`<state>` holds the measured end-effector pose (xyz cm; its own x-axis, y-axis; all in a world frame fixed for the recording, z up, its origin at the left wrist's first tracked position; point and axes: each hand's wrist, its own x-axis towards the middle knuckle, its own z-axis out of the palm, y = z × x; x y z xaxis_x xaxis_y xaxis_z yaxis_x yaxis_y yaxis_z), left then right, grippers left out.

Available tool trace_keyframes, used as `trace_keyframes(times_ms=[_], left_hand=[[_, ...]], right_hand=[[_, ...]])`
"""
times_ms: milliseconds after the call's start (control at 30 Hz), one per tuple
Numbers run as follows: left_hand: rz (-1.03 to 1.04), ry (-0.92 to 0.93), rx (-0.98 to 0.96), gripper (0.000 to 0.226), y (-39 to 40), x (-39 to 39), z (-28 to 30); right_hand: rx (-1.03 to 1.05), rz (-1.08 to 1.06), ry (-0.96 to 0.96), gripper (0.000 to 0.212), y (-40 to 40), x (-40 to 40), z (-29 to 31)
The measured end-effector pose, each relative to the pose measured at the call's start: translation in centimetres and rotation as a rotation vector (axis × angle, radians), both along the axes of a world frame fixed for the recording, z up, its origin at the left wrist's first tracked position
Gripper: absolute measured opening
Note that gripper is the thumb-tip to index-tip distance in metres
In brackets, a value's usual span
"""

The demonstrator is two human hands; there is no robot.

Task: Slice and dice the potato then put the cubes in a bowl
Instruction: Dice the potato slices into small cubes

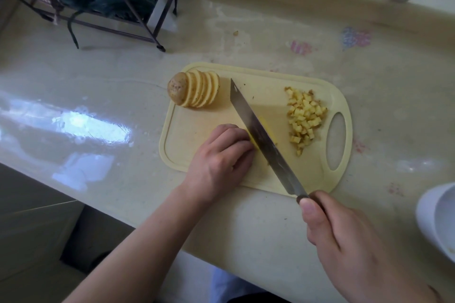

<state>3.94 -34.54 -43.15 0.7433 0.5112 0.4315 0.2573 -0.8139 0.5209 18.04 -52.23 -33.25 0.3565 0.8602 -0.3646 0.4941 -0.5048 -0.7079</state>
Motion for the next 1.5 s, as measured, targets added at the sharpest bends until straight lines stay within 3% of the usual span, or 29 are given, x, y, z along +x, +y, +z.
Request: trace_keyframes(times_ms=[267,367,633,833,1167,1367,1433,1500], left_hand=[[-0.007,0.017,0.002,0.007,0.0,-0.1,-0.2],[-0.015,0.008,-0.003,0.006,0.1,-0.1,-0.2],[-0.022,0.001,-0.002,0.001,0.0,0.0,0.2],[0.026,0.032,0.077,0.005,-0.3,-0.3,-0.2],[-0.026,-0.013,-0.047,0.01,-0.4,1.7,0.0],[0.035,-0.145,0.054,0.003,-1.4,-0.5,2.5],[0.042,-0.222,0.092,0.011,-1.9,-1.6,4.8],[0.004,-0.181,0.064,0.009,-1.7,-2.1,7.0]], right_hand=[[-0.016,0.012,-0.003,0.048,-0.8,-0.3,-0.7],[-0.04,0.031,-0.011,0.059,-1.5,-0.4,-0.7],[-0.013,0.026,0.012,0.042,2.2,-0.1,-1.0],[-0.021,-0.001,0.05,0.045,0.8,0.4,-0.6],[-0.026,-0.041,0.135,0.049,0.2,1.5,-1.1],[-0.041,0.069,-0.033,0.053,0.5,2.0,0.2],[-0.05,0.184,-0.2,0.045,0.3,1.9,0.2],[-0.042,0.321,-0.384,0.034,0.1,1.9,-0.1]])
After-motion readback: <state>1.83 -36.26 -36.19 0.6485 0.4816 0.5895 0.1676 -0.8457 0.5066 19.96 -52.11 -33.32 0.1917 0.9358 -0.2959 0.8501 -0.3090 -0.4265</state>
